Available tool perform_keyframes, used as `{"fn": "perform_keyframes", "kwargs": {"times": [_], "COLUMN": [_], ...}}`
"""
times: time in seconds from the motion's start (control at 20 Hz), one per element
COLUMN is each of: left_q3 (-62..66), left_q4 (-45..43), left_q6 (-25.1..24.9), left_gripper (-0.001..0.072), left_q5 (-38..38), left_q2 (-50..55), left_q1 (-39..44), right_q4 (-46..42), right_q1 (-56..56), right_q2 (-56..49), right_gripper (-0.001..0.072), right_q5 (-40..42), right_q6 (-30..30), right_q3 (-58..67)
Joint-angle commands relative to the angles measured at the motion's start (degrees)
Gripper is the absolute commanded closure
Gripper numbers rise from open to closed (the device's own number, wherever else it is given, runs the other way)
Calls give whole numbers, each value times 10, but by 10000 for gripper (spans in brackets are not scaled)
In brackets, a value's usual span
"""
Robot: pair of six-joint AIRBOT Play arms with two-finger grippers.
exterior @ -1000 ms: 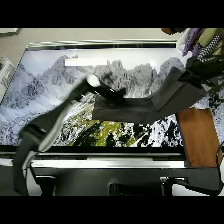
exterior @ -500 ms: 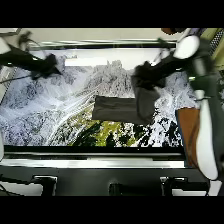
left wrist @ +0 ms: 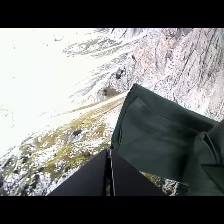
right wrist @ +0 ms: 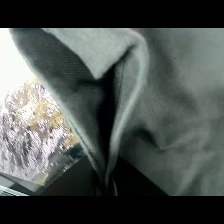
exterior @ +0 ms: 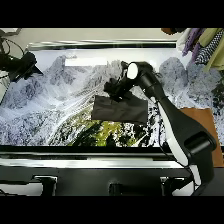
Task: Fold the clothes and pants, and hang the long-sleeved shirts on hangers.
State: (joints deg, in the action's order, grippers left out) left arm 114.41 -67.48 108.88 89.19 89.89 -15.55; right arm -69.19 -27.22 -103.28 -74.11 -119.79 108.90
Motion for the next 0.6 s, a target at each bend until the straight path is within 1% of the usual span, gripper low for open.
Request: {"fn": "perform_keyframes", "kwargs": {"times": [0.0, 0.05, 0.1, 0.15, 0.2, 0.25, 0.35, 0.4, 0.45, 0.55], "left_q3": [-6, -6, -6, -6, -6, -6, -6, -6, -6, -6], "left_q4": [-1, -1, 0, 0, 0, 0, 6, 10, 13, 14], "left_q6": [0, 0, 0, 0, 0, 2, 2, 2, 2, 2], "left_gripper": [691, 690, 691, 690, 690, 690, 690, 690, 690, 690], "left_q5": [2, 2, 2, 2, 2, 2, 2, 2, 2, 2], "left_q2": [0, 0, 0, 0, 0, 0, 0, 0, 0, 0], "left_q1": [-3, -3, -3, -3, -3, -3, -3, -3, -3, -3], "right_q4": [29, 42, 55, 70, 91, 119, 181, 206, 220, 219], "right_q1": [-9, -9, -9, -9, -9, -9, -6, 0, 13, 62], "right_q2": [-26, -28, -30, -30, -29, -28, -18, -7, 9, 52], "right_gripper": [680, 670, 584, 482, 422, 334, 249, 176, 145, 147], "right_q5": [41, 54, 67, 82, 95, 108, 124, 123, 117, 89], "right_q6": [-16, -16, -15, -15, -15, -4, 53, 78, 97, 131], "right_q3": [1, 1, 1, 1, 1, 1, 1, 1, 1, 1]}}
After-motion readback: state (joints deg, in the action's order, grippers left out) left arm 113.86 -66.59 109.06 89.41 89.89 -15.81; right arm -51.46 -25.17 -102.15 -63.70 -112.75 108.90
